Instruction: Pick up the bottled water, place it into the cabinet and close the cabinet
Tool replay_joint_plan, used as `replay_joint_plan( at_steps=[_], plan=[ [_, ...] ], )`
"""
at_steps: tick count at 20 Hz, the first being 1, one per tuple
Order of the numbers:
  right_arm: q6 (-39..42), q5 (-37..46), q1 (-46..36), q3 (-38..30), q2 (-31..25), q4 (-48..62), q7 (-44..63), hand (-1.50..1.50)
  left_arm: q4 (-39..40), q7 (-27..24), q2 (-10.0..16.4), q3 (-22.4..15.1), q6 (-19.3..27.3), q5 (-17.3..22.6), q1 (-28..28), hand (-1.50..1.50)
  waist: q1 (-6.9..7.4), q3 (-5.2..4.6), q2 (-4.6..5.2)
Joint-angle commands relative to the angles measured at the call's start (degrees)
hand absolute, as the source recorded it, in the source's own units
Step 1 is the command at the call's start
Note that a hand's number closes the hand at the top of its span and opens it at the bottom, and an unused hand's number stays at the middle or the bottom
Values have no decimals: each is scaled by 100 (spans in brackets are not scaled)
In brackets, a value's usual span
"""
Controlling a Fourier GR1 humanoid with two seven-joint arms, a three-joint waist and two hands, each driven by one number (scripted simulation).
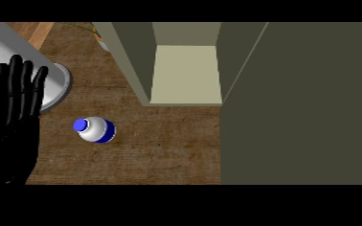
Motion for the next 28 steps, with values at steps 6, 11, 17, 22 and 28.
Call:
replay_joint_plan(
  at_steps=[6, 11, 17, 22, 28],
  plan=[
    [71, 275, 961, 167, -57, -698, -156, -150, -105, -755, 1247, 888, -2417, 2405, 637, -150, 48, 103, -38],
    [485, -97, 859, 1091, -70, -1376, 806, -150, 405, 148, 1496, 967, -2928, 3837, 972, -150, 67, 107, -18],
    [482, -93, 1258, 1247, -105, -2028, 1217, -150, 269, 515, 2043, 1808, -3441, 5133, 1560, -150, 61, 115, -9],
    [334, 391, 1326, 1834, 117, -2180, 1320, -150, 443, 717, 2016, 2081, -3691, 5149, 1572, -150, 47, 115, -5],
    [118, 611, 1205, 2075, 124, -2384, 1734, -150, 532, 1196, 2172, 2268, -3618, 5224, 1503, -150, 28, 116, -2]
  ],
)
